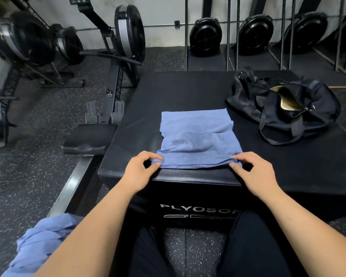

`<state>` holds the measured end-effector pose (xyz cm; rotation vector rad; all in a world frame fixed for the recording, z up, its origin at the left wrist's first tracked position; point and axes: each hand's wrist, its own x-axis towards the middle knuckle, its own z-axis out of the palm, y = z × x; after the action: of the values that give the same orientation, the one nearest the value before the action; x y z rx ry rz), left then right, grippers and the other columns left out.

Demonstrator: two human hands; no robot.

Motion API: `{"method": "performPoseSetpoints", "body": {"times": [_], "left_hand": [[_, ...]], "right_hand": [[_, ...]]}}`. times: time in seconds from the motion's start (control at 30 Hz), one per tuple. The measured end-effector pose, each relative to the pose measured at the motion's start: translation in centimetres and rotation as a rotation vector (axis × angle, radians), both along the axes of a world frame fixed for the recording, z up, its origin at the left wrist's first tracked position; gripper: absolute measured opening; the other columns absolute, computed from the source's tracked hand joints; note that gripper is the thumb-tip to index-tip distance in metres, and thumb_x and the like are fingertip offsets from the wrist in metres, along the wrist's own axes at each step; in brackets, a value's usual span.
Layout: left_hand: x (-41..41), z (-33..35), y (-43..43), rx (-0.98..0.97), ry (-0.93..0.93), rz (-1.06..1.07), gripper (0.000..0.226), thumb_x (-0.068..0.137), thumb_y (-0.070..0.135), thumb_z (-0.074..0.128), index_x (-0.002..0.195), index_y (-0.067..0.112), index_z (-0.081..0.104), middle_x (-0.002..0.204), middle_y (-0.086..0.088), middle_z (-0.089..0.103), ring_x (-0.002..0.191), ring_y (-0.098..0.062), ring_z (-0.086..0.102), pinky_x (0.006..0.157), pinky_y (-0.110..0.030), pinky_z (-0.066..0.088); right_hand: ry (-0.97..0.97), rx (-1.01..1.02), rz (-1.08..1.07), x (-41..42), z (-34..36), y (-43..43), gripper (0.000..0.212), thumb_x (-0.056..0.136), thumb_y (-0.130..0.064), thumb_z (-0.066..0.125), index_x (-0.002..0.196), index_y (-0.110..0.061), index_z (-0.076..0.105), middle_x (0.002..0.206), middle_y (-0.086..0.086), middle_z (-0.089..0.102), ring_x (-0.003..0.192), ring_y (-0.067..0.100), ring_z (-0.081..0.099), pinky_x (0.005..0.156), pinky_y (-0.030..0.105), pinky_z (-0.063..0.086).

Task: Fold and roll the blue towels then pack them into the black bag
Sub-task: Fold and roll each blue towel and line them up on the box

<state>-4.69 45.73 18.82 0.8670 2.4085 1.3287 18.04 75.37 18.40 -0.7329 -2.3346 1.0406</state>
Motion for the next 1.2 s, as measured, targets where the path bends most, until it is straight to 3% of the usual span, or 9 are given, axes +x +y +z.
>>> {"method": "performPoseSetpoints", "body": {"times": [0.13,0.3,0.43,0.53,0.63,0.77,0.9,1.07,1.2], "left_hand": [[0.0,-0.5,0.4,0.051,0.001,0.076,0.011,0.099,0.025,0.072,0.103,0.034,0.078,0.092,0.02,0.07,0.089,-0.002,0.063,0.083,-0.01,0.042],[0.0,-0.6,0.5,0.107,-0.047,0.116,0.011,0.1,0.026,0.072,0.108,0.033,0.075,0.072,0.009,0.057,0.075,-0.004,0.055,0.082,-0.018,0.045],[0.1,-0.5,0.6,0.102,-0.087,0.128,0.003,0.095,0.028,0.077,0.095,0.031,0.079,0.074,0.0,0.065,0.075,-0.007,0.059,0.083,-0.022,0.046],[0.2,-0.4,0.5,0.076,-0.104,0.105,0.003,0.091,0.03,0.082,0.094,0.031,0.08,0.077,-0.001,0.072,0.083,-0.012,0.066,0.088,-0.023,0.047],[0.2,-0.1,0.3,0.063,-0.113,0.074,0.007,0.091,0.03,0.083,0.097,0.033,0.081,0.081,0.005,0.076,0.082,-0.002,0.066,0.088,-0.021,0.045],[-0.3,0.4,0.0,0.106,-0.191,0.051,0.012,0.092,0.023,0.082,0.102,0.03,0.082,0.089,0.002,0.079,0.072,-0.004,0.064,0.084,-0.029,0.049],[-1.4,1.5,0.8,0.2,-0.263,0.103,0.01,0.095,0.019,0.078,0.104,0.024,0.082,0.097,-0.007,0.08,0.088,-0.013,0.07,0.093,-0.032,0.054],[-4.1,3.3,3.8,0.254,-0.216,0.239,0.011,0.099,0.028,0.073,0.094,0.02,0.078,0.078,0.008,0.074,0.067,-0.006,0.06,0.066,-0.017,0.05],[-7.1,4.0,6.6,0.247,-0.158,0.277,0.01,0.099,0.027,0.072,0.091,0.022,0.076,0.075,0.007,0.067,0.068,-0.006,0.059,0.076,-0.025,0.052]], "right_hand": [[0.022,-0.093,-0.041,-0.1,0.5,0.1,0.005,0.092,-0.03,0.08,0.094,-0.035,0.079,0.105,-0.022,0.073,0.092,-0.004,0.065,0.077,0.004,0.039],[0.082,-0.257,-0.099,-0.1,0.4,0.8,0.006,0.095,-0.031,0.077,0.097,-0.035,0.079,0.099,-0.023,0.074,0.09,0.001,0.067,0.085,0.024,0.049],[0.121,-0.33,-0.139,-0.5,0.4,1.1,0.01,0.095,-0.025,0.076,0.101,-0.032,0.081,0.099,-0.014,0.078,0.097,0.009,0.072,0.092,0.029,0.055],[0.09,-0.295,-0.151,-0.9,0.3,1.4,0.017,0.095,-0.017,0.074,0.098,-0.033,0.081,0.094,-0.011,0.078,0.092,0.012,0.073,0.089,0.032,0.057],[0.087,-0.301,-0.172,-1.3,0.6,1.4,0.023,0.093,-0.013,0.072,0.097,-0.034,0.081,0.091,-0.008,0.078,0.088,0.013,0.072,0.085,0.031,0.057],[0.102,-0.327,-0.18,-1.8,1.4,1.5,0.014,0.093,-0.023,0.077,0.099,-0.035,0.081,0.087,-0.009,0.076,0.081,0.008,0.068,0.078,0.023,0.05],[0.095,-0.291,-0.179,-2.6,2.3,2.7,0.01,0.094,-0.025,0.077,0.097,-0.034,0.08,0.085,-0.009,0.076,0.076,0.005,0.063,0.071,0.016,0.046],[0.031,-0.139,-0.192,-5.8,4.2,4.7,0.012,0.095,-0.026,0.075,0.105,-0.031,0.079,0.085,-0.009,0.075,0.079,0.009,0.066,0.071,0.018,0.044],[0.008,-0.021,-0.251,-9.3,5.9,6.7,0.007,0.095,-0.028,0.073,0.096,-0.032,0.079,0.081,-0.011,0.073,0.077,0.002,0.064,0.071,0.022,0.045]]}}
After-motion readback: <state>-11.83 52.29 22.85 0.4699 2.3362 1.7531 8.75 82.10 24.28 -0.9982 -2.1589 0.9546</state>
